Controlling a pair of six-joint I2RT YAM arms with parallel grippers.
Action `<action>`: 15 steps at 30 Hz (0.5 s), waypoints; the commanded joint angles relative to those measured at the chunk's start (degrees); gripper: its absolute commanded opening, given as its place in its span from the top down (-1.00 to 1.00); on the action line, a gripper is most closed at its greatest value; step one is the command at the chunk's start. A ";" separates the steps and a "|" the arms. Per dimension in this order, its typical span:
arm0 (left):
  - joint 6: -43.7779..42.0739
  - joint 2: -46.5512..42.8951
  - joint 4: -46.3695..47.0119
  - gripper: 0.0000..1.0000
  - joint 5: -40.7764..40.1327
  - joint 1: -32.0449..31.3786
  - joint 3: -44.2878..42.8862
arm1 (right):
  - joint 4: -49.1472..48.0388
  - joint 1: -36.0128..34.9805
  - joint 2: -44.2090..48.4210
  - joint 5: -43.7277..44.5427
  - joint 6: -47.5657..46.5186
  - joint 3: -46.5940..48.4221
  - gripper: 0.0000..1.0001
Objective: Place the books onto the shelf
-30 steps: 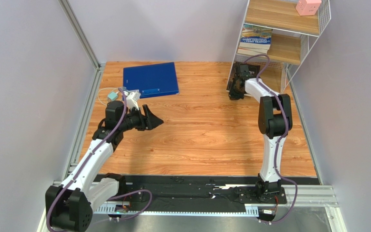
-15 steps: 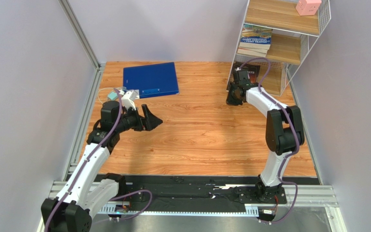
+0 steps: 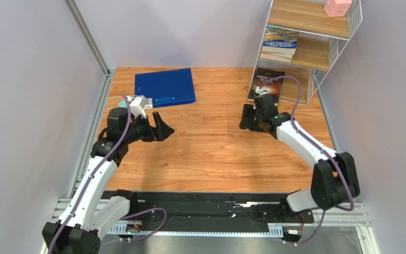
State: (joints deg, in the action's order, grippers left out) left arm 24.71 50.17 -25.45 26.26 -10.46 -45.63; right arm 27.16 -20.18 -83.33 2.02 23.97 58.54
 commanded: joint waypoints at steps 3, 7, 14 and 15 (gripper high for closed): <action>-3.52 0.10 -5.22 -0.99 -1.12 0.09 -5.52 | 0.95 -2.40 11.25 4.04 -0.76 -3.70 -0.54; -4.67 -0.69 -7.50 -0.99 -2.88 0.17 -7.72 | 3.34 -2.49 20.46 6.67 -2.25 -5.28 -0.88; -5.64 -2.27 -8.82 -0.99 -3.06 0.09 -9.04 | 6.24 -2.49 31.20 10.01 -5.25 -5.64 -1.00; -5.72 -2.45 -8.91 -0.99 -3.14 0.09 -9.04 | 6.94 -2.40 32.17 10.28 -5.25 -5.55 -1.00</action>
State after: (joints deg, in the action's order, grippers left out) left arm 20.80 49.25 -32.64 23.81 -10.46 -52.27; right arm 32.01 -22.59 -54.85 8.91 20.80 52.53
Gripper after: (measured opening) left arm 0.994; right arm 0.998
